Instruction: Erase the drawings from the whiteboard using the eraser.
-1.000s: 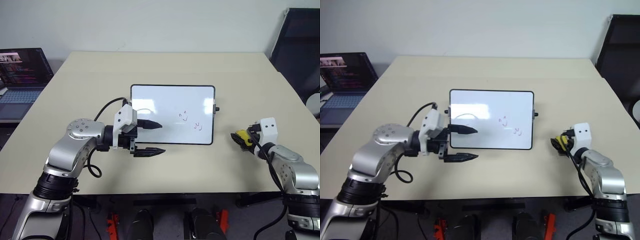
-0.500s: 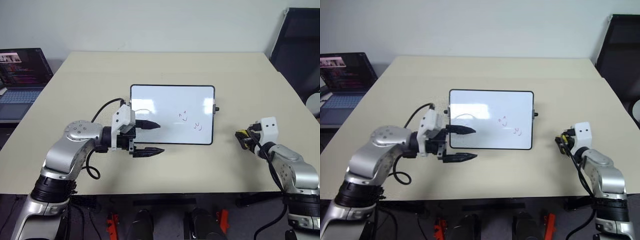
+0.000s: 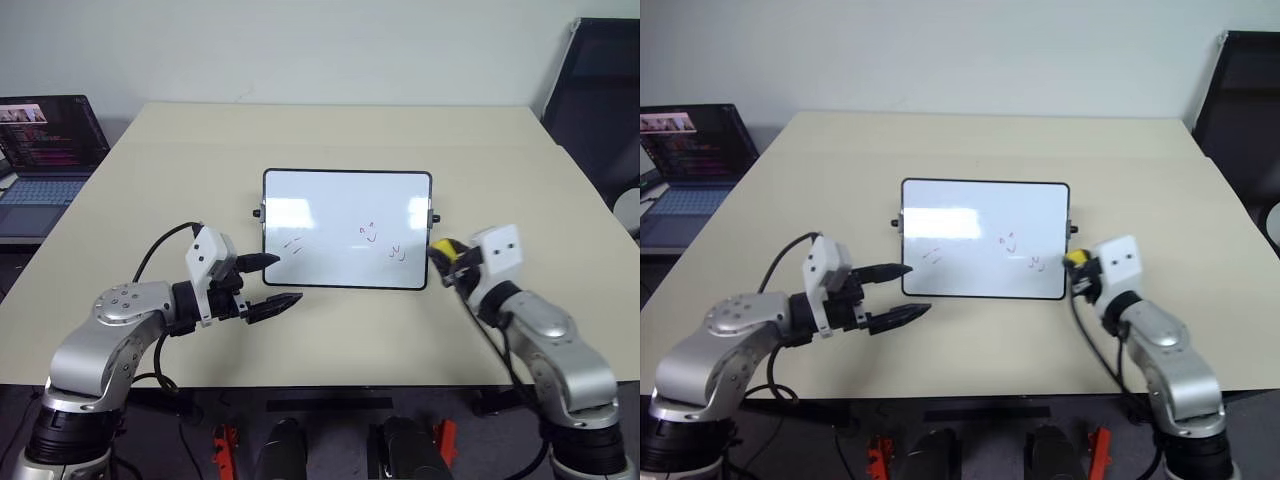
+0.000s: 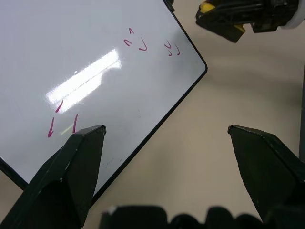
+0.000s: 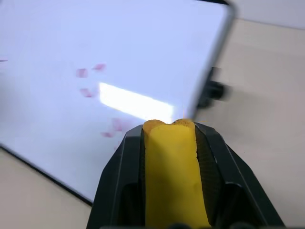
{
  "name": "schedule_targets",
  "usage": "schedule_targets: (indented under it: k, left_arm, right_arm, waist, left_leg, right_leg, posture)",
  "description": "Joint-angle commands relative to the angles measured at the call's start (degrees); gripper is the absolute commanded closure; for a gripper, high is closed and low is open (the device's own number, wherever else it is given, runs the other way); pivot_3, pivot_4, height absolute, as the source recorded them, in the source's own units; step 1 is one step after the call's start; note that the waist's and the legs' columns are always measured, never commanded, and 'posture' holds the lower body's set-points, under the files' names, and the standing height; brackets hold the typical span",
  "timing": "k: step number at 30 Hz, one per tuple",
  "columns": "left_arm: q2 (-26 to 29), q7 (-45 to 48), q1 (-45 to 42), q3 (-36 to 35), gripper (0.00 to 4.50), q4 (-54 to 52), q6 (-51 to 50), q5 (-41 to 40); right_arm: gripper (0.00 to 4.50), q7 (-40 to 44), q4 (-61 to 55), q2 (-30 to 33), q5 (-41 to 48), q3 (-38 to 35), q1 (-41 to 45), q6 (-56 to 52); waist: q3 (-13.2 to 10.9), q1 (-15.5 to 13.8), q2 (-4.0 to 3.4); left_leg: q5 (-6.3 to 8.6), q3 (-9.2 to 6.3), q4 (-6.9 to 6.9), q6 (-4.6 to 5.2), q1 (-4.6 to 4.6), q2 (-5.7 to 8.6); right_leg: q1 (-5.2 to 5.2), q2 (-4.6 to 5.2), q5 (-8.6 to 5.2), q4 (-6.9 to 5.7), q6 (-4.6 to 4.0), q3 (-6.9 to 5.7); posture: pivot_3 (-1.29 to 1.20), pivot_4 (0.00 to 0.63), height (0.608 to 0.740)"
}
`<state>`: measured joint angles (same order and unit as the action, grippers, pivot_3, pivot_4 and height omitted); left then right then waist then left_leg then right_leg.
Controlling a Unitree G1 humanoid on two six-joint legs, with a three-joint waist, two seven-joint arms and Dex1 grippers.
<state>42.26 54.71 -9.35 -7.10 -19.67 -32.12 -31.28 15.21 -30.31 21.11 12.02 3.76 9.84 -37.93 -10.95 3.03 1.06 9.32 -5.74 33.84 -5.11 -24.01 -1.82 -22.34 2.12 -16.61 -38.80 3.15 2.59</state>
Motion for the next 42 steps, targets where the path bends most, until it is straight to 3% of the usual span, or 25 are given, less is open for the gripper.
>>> schedule_targets:
  k: [1, 10, 19, 26, 32, 38, 42]
  left_arm:
    - [1.18, 3.33, 0.25, -0.46, 0.0, 0.46, 3.94, 0.32]
    - [0.89, 8.01, -2.63, 3.96, 0.0, 3.56, 8.51, 2.53]
    - [0.45, 8.4, -7.6, 6.22, 0.0, 4.77, 7.57, 3.2]
    - [0.3, 7.28, -10.11, 7.0, 0.0, 3.74, 5.28, 2.96]
    - [0.11, 5.98, -10.72, 7.22, 0.0, 2.21, 3.33, 2.48]
    - [0.42, 5.57, -10.56, 6.78, 0.0, 1.71, 2.57, 2.16]
    - [0.52, 5.74, -9.84, 6.66, 0.0, 1.93, 2.84, 2.32]
  right_arm:
    - [3.41, -0.83, 0.43, -0.5, -4.53, 3.56, 2.08, 5.32]
    - [3.41, -1.6, 11.91, -2.02, -12.14, 6.5, 8.28, 13.86]
    - [3.41, 4.63, 11.57, 1.18, -14.36, 10.62, 6.22, 7.29]
    - [3.41, -0.55, 15.29, -1.1, -17.74, 7.83, 10.32, 8.41]
    - [3.41, 2.32, 15.6, -1.95, -18.44, 10.81, 10.59, 7.63]
    - [3.41, 7.95, 13.65, 2.31, -19.15, 13.68, 7.39, 2.73]
    - [3.41, 5.17, 13.48, 2.47, -20.7, 11.96, 7.6, 2.74]
  waist:
    - [0.0, -0.07, 0.0]
    - [0.0, -0.17, 0.0]
    - [0.0, -0.13, 0.01]
    - [0.02, -0.08, 0.04]
    - [0.03, 0.12, 0.05]
    - [0.08, 0.16, 0.13]
    - [0.12, 0.11, 0.21]
  left_leg:
    - [0.0, 0.0, 0.0, 0.0, -0.01, 0.0]
    - [0.0, 0.0, -0.01, 0.0, -0.01, 0.0]
    - [0.0, -0.01, -0.03, 0.0, 0.0, 0.0]
    - [0.0, -0.01, 0.02, 0.0, 0.05, 0.0]
    - [0.0, -0.01, 0.02, 0.0, 0.05, 0.0]
    - [0.0, -0.02, 0.02, 0.0, 0.1, 0.0]
    - [0.0, -0.02, 0.03, 0.0, 0.11, 0.0]
  right_leg:
    - [0.0, 0.0, 0.0, 0.01, 0.0, 0.0]
    - [0.0, 0.0, 0.01, 0.03, 0.0, -0.03]
    - [0.0, -0.01, 0.0, 0.0, -0.01, -0.04]
    - [0.02, -0.01, 0.02, -0.07, 0.02, -0.02]
    - [0.02, -0.01, 0.02, -0.07, 0.02, -0.02]
    - [0.06, -0.02, 0.02, -0.09, 0.01, -0.03]
    - [0.07, -0.01, 0.02, -0.08, 0.01, -0.02]
  posture:
    - [0.0, 0.15, 0.74]
    - [0.0, 0.15, 0.74]
    - [0.0, 0.15, 0.74]
    - [0.0, 0.15, 0.74]
    - [0.0, 0.15, 0.74]
    - [0.0, 0.15, 0.74]
    - [0.0, 0.15, 0.74]
